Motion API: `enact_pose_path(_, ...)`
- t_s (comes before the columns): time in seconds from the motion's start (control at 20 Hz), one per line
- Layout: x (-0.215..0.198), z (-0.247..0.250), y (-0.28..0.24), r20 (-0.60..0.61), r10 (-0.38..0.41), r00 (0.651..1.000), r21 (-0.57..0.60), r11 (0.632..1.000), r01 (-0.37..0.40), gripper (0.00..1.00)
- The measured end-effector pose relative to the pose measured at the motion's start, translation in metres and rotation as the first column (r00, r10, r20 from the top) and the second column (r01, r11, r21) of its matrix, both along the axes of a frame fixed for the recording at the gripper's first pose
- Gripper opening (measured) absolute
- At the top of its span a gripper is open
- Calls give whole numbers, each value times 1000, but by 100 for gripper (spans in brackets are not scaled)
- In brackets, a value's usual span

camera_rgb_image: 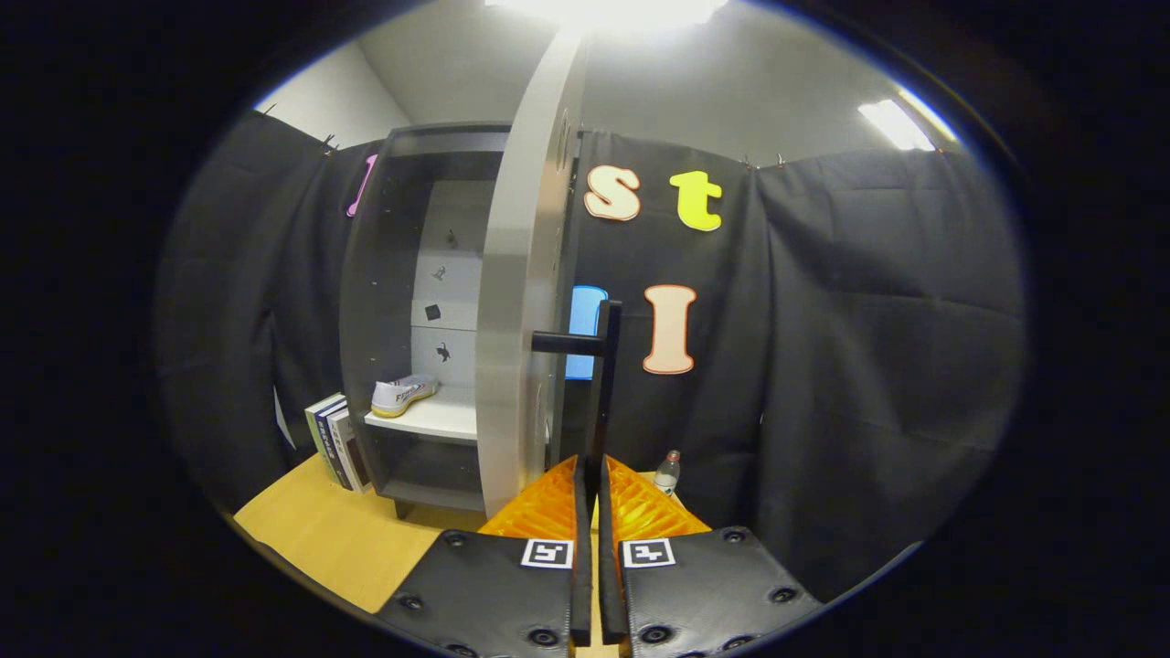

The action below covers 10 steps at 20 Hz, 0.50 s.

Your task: Open the shoe cabinet door, grab the shoes and put them into the shoe cabinet, then close the shoe cabinet door.

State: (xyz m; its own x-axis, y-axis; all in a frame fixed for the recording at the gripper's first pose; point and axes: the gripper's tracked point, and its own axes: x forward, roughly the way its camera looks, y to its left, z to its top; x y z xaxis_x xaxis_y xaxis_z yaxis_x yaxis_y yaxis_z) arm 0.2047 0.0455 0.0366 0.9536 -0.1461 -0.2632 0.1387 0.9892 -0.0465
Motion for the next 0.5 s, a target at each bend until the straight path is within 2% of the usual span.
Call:
enact_pose_path(0.15, -6, 9, -17, 46, -103, 994, -26, 994, 104, 6)
enact_pose_path(0.25, -11, 21, -22, 103, -122, 987, -40, 991, 127, 3)
enact_pose_path(0.4, 0, 24, -6, 154, -83, 985, -17, 996, 87, 6)
enact_pose_path(0.5, 3, 20, 12, 162, -19, 987, -4, 1000, 20, 24)
